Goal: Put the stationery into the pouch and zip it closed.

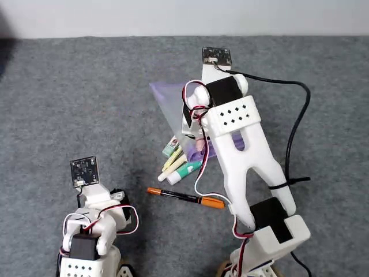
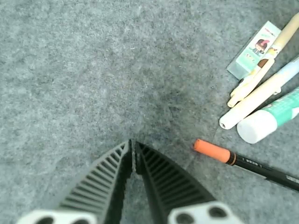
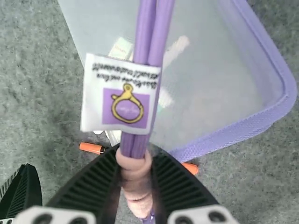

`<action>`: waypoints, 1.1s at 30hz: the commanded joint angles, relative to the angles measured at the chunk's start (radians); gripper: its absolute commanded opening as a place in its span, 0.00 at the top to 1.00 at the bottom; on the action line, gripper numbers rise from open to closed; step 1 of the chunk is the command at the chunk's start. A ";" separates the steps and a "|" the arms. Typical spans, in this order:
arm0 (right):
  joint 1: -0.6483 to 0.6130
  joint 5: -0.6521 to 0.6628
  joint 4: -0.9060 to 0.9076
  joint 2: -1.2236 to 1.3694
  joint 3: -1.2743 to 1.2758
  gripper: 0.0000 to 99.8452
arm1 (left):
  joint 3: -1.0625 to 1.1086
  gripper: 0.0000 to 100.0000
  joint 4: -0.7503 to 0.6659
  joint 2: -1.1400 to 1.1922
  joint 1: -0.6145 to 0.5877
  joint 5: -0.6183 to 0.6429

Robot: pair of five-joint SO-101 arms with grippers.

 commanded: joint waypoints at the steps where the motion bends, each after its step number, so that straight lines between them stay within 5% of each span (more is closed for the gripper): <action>1: -0.012 0.011 0.035 -0.054 -0.005 0.99 | -0.012 0.99 0.005 -0.011 0.003 0.009; 13: -0.012 0.012 0.036 -0.056 -0.006 0.99 | -0.012 0.98 -0.003 -0.012 0.080 -0.009; 19: -0.012 0.012 0.038 -0.056 -0.006 0.99 | -0.082 0.83 -0.095 -0.014 0.044 -0.356; 23: -0.012 0.011 0.038 -0.056 -0.006 0.99 | -0.222 0.74 -0.089 -0.011 0.017 -0.391; 33: -0.012 0.012 0.035 -0.058 -0.009 0.99 | -0.415 0.94 -0.132 -0.006 0.025 -0.391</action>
